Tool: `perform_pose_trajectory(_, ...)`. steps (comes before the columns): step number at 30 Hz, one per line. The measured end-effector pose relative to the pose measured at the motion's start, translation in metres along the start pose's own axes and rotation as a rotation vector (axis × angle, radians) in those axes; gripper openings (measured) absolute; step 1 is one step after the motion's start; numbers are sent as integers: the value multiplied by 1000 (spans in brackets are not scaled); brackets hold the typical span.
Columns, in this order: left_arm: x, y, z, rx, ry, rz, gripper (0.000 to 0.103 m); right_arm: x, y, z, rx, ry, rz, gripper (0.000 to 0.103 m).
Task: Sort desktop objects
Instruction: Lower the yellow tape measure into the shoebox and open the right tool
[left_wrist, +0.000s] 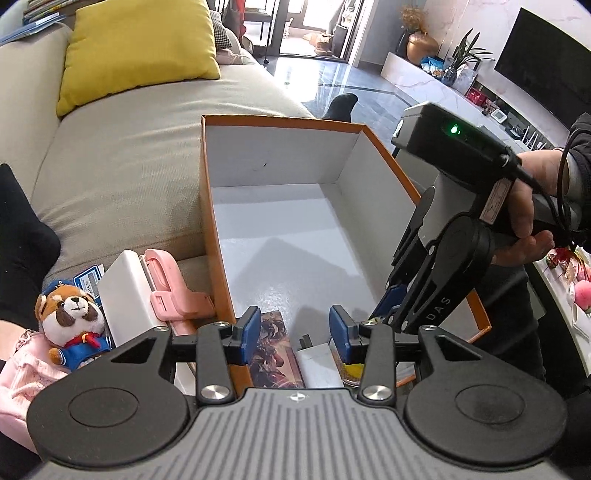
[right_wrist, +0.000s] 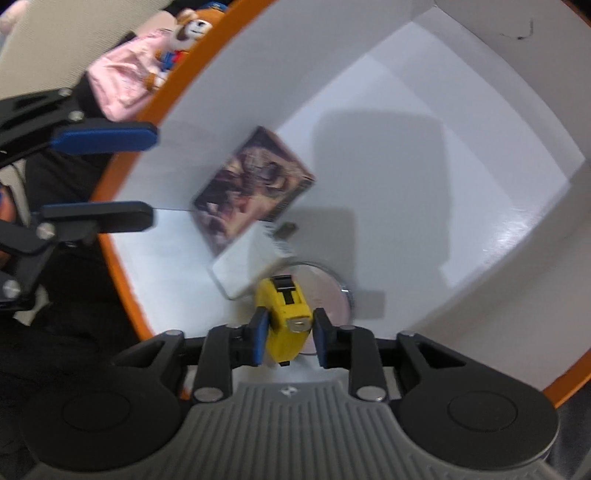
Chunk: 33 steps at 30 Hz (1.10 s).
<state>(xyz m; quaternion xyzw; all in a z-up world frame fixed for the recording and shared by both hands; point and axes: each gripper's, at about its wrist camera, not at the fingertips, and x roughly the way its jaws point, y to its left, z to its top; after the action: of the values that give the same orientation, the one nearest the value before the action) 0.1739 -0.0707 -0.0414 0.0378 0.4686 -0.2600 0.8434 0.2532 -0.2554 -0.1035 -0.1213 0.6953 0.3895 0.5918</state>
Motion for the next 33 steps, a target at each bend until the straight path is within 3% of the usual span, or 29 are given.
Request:
perform_pose_trajectory(7, 1, 0, -1, 3, 10, 8, 47, 11, -10, 0, 59, 19, -39, 45)
perform_pose_trajectory(10, 0, 0, -1, 5, 10, 8, 47, 11, -12, -2, 83, 13, -14, 41)
perform_pose_trajectory(12, 0, 0, -1, 4, 11, 9, 47, 10, -13, -2, 100, 2, 38, 30)
perform_pose_trajectory(13, 0, -1, -1, 6, 12, 10, 47, 10, -14, -2, 121, 3, 66, 29)
perform_pose_trajectory(19, -5, -1, -2, 10, 6, 16, 47, 16, -24, -1, 219, 10, 86, 33)
perform_pose_trajectory(29, -15, 0, -4, 11, -5, 18, 47, 11, -12, -2, 224, 37, 22, 34)
perform_pose_trajectory(33, -21, 1, -6, 8, -19, 20, 47, 17, -2, -5, 229, 82, 21, 14)
